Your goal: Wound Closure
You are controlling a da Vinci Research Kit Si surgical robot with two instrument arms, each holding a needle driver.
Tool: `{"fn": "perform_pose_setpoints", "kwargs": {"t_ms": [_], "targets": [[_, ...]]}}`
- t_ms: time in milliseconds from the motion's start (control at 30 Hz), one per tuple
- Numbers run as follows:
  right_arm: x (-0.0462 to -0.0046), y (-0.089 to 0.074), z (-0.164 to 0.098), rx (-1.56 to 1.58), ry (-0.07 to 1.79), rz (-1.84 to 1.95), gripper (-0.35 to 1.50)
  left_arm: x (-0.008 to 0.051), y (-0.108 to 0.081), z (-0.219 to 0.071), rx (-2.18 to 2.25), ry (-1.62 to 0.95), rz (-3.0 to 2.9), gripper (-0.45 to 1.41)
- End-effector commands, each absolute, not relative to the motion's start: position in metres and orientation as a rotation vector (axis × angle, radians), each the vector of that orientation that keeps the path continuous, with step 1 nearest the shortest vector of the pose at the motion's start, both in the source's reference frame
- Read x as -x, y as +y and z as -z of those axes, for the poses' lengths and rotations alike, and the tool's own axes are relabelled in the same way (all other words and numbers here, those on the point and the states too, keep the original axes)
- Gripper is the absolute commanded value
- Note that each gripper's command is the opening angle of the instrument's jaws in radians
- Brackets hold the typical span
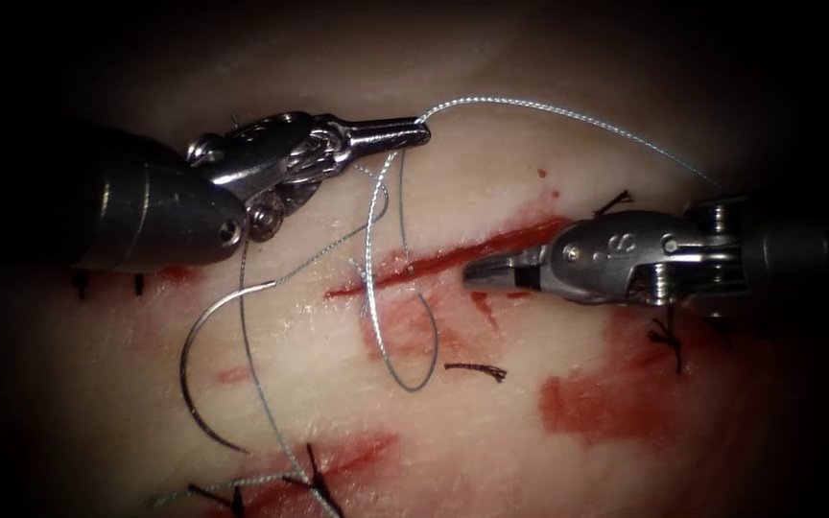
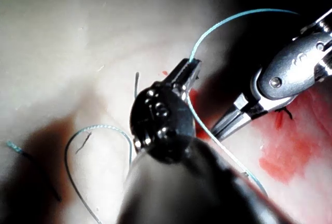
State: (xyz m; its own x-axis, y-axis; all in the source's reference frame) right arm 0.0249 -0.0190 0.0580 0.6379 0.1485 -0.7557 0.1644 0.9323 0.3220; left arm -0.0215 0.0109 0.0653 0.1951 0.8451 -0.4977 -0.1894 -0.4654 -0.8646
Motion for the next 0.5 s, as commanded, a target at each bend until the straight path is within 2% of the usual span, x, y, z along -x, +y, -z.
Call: {"fn": "perform_pose_setpoints", "kwargs": {"t_ms": [33, 133, 367, 500], "targets": [[-0.0259, -0.0189, -0.0579, -0.381, 0.888, 0.009, -0.35, 0.022, 0.0108, -0.0659, 1.562, -0.644, -1.433, -0.45], [-0.0263, -0.0187, -0.0575, -0.342, 0.898, 0.016, -0.35, 0.0221, 0.0107, -0.0659, 1.564, -0.646, -1.434, -0.45], [-0.027, -0.0192, -0.0571, -0.231, 0.954, -0.317, -0.35, 0.0227, 0.0104, -0.066, 1.57, -0.66, -1.441, -0.45], [-0.0266, -0.0193, -0.0569, -0.345, 0.915, -0.457, -0.35, 0.0227, 0.0104, -0.066, 1.565, -0.671, -1.433, -0.45]]}}
